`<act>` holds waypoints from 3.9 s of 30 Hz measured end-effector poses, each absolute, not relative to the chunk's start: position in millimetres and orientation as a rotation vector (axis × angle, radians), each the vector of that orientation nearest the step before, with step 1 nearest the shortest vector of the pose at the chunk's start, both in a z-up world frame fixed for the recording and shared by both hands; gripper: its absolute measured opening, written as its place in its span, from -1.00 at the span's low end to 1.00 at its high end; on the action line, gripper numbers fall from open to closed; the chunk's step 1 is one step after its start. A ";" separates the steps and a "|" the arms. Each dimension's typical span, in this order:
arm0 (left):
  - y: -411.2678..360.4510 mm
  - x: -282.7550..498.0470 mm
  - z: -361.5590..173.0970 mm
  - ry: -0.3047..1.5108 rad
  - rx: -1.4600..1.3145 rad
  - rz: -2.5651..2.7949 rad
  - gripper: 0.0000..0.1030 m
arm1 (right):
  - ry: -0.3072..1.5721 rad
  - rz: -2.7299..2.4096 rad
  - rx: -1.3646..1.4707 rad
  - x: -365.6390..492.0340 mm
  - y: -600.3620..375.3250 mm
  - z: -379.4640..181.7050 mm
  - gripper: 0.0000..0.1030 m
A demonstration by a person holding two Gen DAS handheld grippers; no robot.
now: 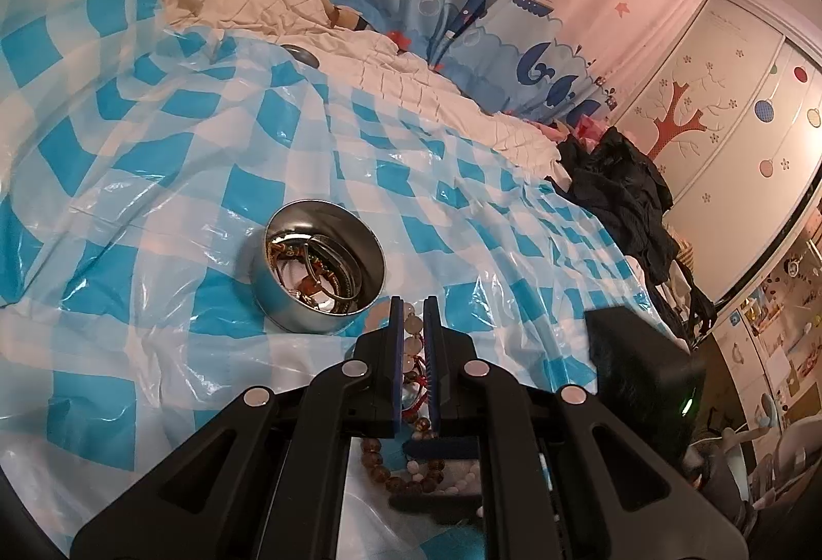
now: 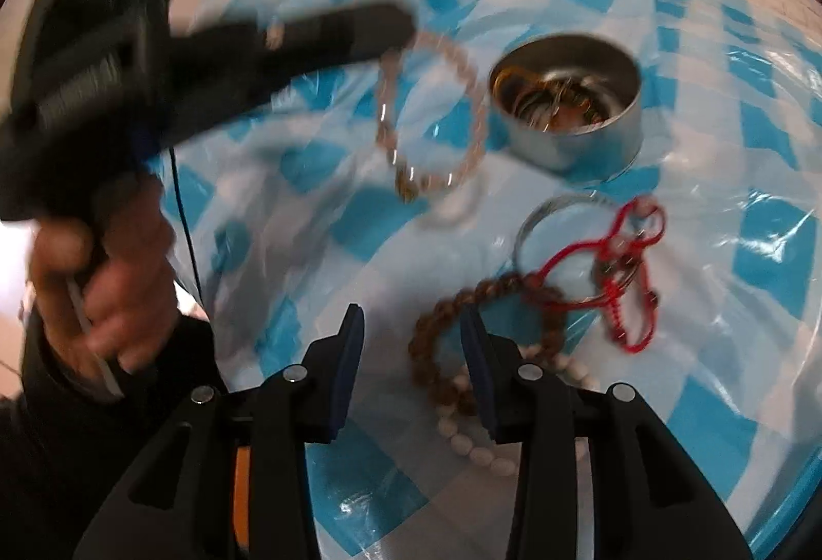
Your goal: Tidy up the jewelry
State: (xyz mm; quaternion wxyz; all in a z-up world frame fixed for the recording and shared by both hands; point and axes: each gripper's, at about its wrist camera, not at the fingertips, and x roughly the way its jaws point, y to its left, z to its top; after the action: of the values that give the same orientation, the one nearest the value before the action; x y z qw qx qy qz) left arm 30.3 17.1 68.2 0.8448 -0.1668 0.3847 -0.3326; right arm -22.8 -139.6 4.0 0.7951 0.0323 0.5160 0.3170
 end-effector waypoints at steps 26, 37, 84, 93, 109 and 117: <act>17.8 70.7 84.9 0.763 -0.480 -0.725 -0.88 | 0.697 0.795 0.777 6.0 -247.8 55.0 -0.76; 6.5 123.6 32.4 0.932 -0.449 -0.483 -0.86 | 0.678 0.748 0.763 41.8 -250.5 60.5 -0.76; -21.3 35.6 36.4 1.007 -0.385 -0.790 -0.09 | 0.776 0.576 0.343 -63.0 -230.1 52.0 -0.83; -10.9 39.0 32.7 1.022 -0.403 -0.760 -0.03 | 0.996 0.447 0.324 -47.2 -229.5 11.4 -0.41; -20.0 39.2 27.1 1.049 -0.376 -0.769 -0.01 | 0.923 0.435 0.336 -43.4 -230.0 8.2 -0.95; -23.3 36.5 24.4 1.059 -0.382 -0.824 0.01 | 0.786 0.533 0.555 -47.5 -256.4 31.9 -0.95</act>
State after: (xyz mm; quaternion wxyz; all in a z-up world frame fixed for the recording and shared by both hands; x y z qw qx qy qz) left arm 36.5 -23.3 24.4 0.7663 -0.1758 0.4877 -0.3795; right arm -47.5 -256.4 31.9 0.8526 0.2637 0.3733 0.2533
